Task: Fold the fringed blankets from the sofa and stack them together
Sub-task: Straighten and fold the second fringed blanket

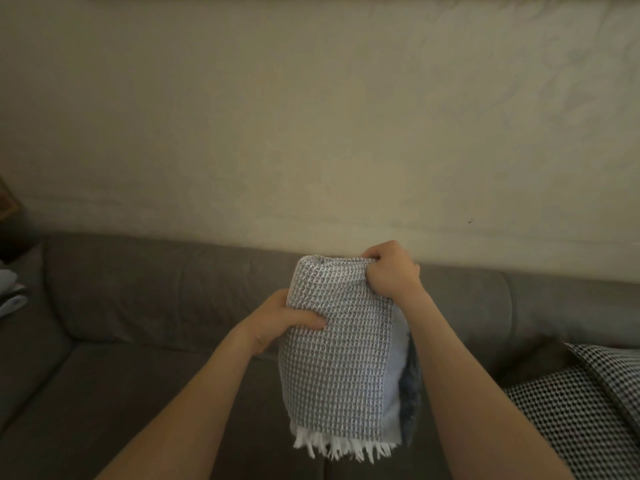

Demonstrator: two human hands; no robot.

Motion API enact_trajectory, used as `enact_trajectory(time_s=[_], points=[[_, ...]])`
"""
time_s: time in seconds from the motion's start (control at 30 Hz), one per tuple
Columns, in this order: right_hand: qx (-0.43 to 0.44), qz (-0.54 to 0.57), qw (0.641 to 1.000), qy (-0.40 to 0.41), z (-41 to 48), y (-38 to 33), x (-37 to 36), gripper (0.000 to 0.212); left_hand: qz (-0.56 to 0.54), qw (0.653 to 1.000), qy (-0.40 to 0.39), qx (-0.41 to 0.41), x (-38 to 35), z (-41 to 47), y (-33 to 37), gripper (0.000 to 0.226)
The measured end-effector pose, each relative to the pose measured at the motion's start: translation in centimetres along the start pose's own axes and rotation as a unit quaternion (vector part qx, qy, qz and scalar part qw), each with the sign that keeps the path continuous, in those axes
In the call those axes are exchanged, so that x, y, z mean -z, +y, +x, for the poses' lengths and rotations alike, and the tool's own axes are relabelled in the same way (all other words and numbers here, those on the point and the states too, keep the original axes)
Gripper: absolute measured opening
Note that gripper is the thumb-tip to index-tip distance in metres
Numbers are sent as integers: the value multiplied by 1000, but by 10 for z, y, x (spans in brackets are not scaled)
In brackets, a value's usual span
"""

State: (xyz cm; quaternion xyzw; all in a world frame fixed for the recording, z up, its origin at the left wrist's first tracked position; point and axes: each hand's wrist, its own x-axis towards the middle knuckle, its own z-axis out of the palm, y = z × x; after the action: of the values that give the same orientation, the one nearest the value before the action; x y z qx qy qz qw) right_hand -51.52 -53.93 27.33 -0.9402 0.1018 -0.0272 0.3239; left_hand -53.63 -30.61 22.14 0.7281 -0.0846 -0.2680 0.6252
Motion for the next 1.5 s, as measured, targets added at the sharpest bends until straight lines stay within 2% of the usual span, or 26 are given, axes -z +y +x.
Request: enact_trajectory(time_s=[0.13,0.23,0.27,0.3,0.37,0.43,0.6,0.7,0.73,0.8,0.83,0.87,0.9,0.97,1.0,1.03,1.1,1.17,1.27,1.37,1.43,1.5], points=[[-9,29,985,172,-13,4,-6,45,-70,996,49,-4,-14,2,9,47],[43,12,954,297,-34,4,-24,59,-142,987,71,16,-17,1,10,41],[64,20,950,304,-44,1,-34,60,-171,983,67,22,-18,1,9,44],[80,38,957,275,-54,-3,-47,58,-198,978,63,28,-19,-1,9,45],[78,125,978,145,-67,-5,-70,55,-244,968,55,35,-18,-6,7,39],[56,226,971,59,-65,1,-77,59,-250,966,50,42,-17,-9,6,36],[-8,430,903,13,-55,18,-59,61,-250,967,36,28,-17,-13,5,46],[-55,511,852,-99,-51,37,-53,79,-297,954,52,1,-15,-15,12,44],[-72,531,831,-151,-52,42,-49,75,-315,947,58,-10,-13,-15,14,46],[-86,548,804,-214,-56,50,-42,46,-340,938,64,-33,-7,-13,18,49],[-88,558,791,-235,-57,55,-40,38,-345,936,65,-41,-5,-13,19,49],[-91,562,784,-247,-56,58,-39,38,-344,935,64,-47,-3,-12,19,48],[-93,562,782,-253,-56,63,-38,48,-342,937,65,-42,-2,-12,19,47],[-79,553,781,-277,-52,72,-38,85,-323,944,69,-12,0,-12,17,49],[-63,553,779,-289,-52,73,-35,95,-309,948,75,5,2,-11,16,51],[-52,551,780,-294,-51,75,-33,95,-291,952,88,19,3,-10,15,54],[-28,543,784,-298,-49,73,-29,71,-259,957,122,34,4,-7,13,55],[-14,546,794,-267,-43,64,-27,52,-244,957,148,56,-1,-5,11,47],[-1,575,795,-194,-31,61,-37,57,-242,955,149,88,-12,-10,-4,48],[-21,595,786,-167,-21,68,-38,54,-267,946,152,108,-16,-19,-23,68],[-49,570,805,-157,-8,75,-41,50,-282,944,135,110,-16,-20,-24,82],[-105,526,828,-161,5,78,-43,60,-229,959,130,109,-15,-13,-18,72]])
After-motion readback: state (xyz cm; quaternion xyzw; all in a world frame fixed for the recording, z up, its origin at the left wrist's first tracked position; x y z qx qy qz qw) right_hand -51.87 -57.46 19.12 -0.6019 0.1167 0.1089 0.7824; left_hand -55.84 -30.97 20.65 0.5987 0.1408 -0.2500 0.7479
